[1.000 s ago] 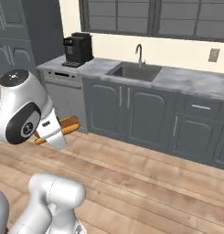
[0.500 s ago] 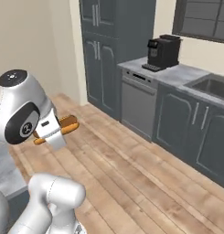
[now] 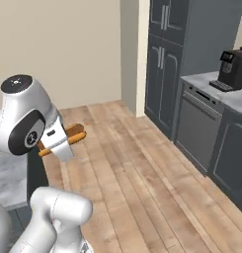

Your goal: Move the hot dog bun to the plate on the dining table and place the condiment next to that plate. Then navigate to the fridge and take the sausage and place it on the plate as well.

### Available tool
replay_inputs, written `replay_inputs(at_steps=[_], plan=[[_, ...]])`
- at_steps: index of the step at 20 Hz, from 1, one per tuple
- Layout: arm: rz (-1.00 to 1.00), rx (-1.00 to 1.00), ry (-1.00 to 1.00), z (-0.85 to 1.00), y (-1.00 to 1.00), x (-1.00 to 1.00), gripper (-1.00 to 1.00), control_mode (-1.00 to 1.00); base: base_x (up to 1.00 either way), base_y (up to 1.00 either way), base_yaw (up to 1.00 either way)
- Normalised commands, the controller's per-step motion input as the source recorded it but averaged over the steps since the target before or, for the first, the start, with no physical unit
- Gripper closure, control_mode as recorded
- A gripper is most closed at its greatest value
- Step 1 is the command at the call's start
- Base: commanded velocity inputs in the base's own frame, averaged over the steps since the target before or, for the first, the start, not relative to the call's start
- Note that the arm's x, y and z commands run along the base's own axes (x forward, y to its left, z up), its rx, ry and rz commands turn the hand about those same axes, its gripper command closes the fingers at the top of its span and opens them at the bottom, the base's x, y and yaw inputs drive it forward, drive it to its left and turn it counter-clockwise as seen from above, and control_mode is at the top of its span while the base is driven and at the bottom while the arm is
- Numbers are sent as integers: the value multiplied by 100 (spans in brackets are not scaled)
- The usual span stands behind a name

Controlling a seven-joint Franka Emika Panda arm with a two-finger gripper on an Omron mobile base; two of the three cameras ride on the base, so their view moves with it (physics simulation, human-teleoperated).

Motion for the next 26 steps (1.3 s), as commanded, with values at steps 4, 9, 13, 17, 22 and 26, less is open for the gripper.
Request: replay_inputs(at_steps=[4,9,13,17,22,26], plan=[[0,0,0,0,0,0,100,100,-7,-43,51],[0,0,0,0,0,0,100,100,0,-72,47],[0,0,0,0,0,0,100,100,0,-73,47],[0,0,0,0,0,0,100,100,18,-69,50],[0,0,0,0,0,0,100,100,47,-58,55],[0,0,0,0,0,0,100,100,54,-58,54]])
